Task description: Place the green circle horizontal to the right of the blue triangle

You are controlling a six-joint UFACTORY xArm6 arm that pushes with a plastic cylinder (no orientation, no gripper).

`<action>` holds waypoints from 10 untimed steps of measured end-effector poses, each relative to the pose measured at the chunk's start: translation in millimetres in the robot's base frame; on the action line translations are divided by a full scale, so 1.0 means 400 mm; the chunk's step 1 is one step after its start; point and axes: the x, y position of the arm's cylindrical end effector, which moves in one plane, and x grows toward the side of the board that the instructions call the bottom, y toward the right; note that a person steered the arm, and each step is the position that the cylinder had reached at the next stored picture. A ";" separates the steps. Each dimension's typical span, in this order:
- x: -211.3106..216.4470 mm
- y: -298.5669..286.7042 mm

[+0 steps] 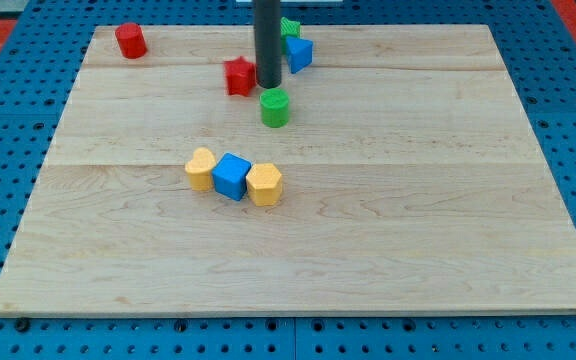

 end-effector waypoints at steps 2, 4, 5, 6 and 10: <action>0.186 -0.019; 0.117 0.323; 0.007 0.304; 0.093 0.269; -0.034 -0.063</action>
